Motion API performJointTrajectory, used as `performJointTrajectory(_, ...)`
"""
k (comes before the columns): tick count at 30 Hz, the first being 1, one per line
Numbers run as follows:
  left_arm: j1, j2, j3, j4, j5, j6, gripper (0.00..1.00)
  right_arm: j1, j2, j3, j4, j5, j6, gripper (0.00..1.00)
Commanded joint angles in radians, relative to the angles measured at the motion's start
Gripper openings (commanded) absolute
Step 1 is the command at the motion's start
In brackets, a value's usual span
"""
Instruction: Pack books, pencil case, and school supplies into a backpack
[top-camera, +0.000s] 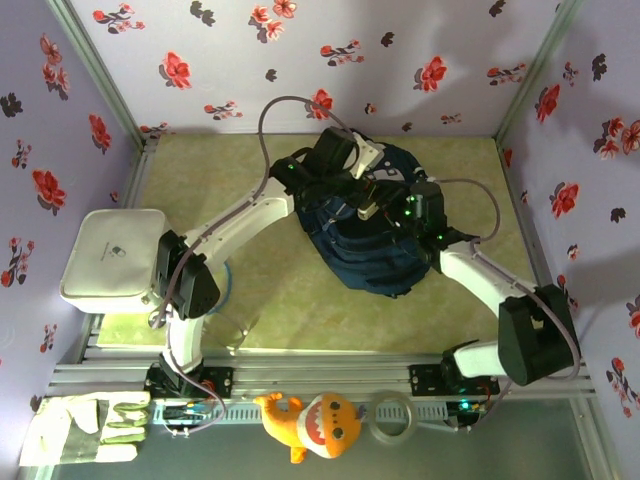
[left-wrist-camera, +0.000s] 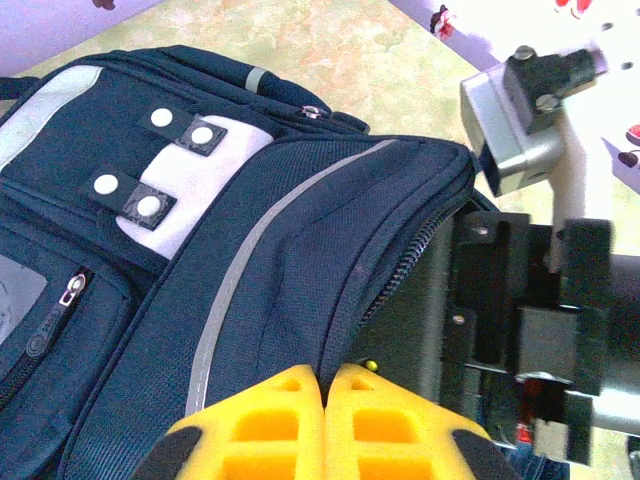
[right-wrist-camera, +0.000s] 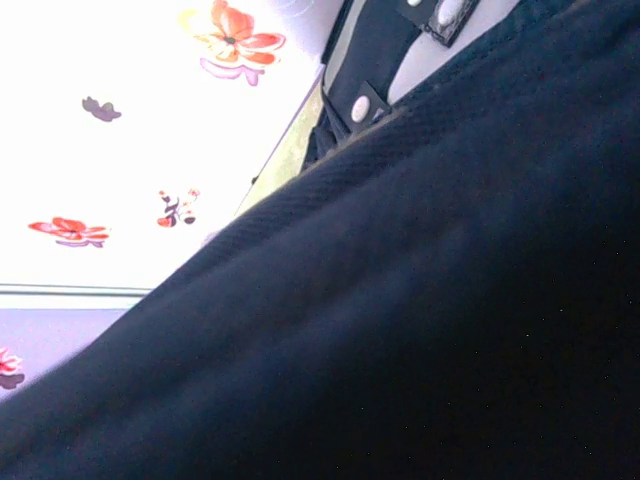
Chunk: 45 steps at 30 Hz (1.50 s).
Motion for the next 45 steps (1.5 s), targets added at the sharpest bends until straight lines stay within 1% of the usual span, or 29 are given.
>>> performJointTrajectory(1,0.012,-0.019,0.054,0.109,0.037,-0.029,0.0,-0.008,-0.096,-0.007,-0.055,0.036,-0.051,0.45)
performJointTrajectory(6,0.02,-0.02,0.009,0.111,0.086,-0.042,0.0,-0.008,-0.236,-0.058,-0.21,0.112,-0.094,0.43)
performJointTrajectory(8,0.021,-0.028,-0.027,0.112,0.107,-0.049,0.12,-0.009,-0.303,-0.083,-0.276,0.161,-0.11,0.44)
performJointTrajectory(9,0.025,-0.034,-0.046,0.112,0.124,-0.053,0.23,-0.008,-0.338,-0.091,-0.318,0.194,-0.121,0.45)
performJointTrajectory(10,0.027,-0.041,-0.07,0.113,0.143,-0.06,0.31,-0.009,-0.373,-0.097,-0.358,0.229,-0.131,0.46)
performJointTrajectory(13,0.041,-0.075,-0.156,0.147,0.209,-0.085,0.52,-0.009,-0.443,-0.105,-0.447,0.31,-0.156,0.49)
performJointTrajectory(14,0.048,-0.089,-0.184,0.166,0.223,-0.098,0.58,-0.01,-0.454,-0.108,-0.459,0.323,-0.163,0.51)
performJointTrajectory(16,0.069,-0.122,-0.258,0.206,0.235,-0.129,0.64,-0.01,-0.461,-0.107,-0.476,0.33,-0.182,0.54)
performJointTrajectory(20,0.138,-0.157,-0.378,0.263,0.234,-0.231,0.7,-0.011,-0.41,-0.089,-0.484,0.297,-0.208,0.59)
performJointTrajectory(25,0.225,-0.151,-0.492,0.288,0.242,-0.388,0.69,-0.011,-0.309,-0.072,-0.475,0.23,-0.212,0.61)
performJointTrajectory(30,0.251,-0.122,-0.553,0.347,0.301,-0.481,0.66,-0.009,-0.25,-0.072,-0.466,0.21,-0.209,0.61)
performJointTrajectory(34,0.258,-0.076,-0.542,0.338,0.324,-0.503,0.62,-0.008,-0.222,-0.068,-0.469,0.199,-0.215,0.58)
performJointTrajectory(40,0.259,-0.026,-0.533,0.341,0.367,-0.523,0.53,-0.008,-0.205,-0.068,-0.473,0.192,-0.216,0.56)
performJointTrajectory(45,0.259,-0.004,-0.526,0.351,0.391,-0.532,0.43,-0.009,-0.199,-0.074,-0.472,0.197,-0.216,0.54)
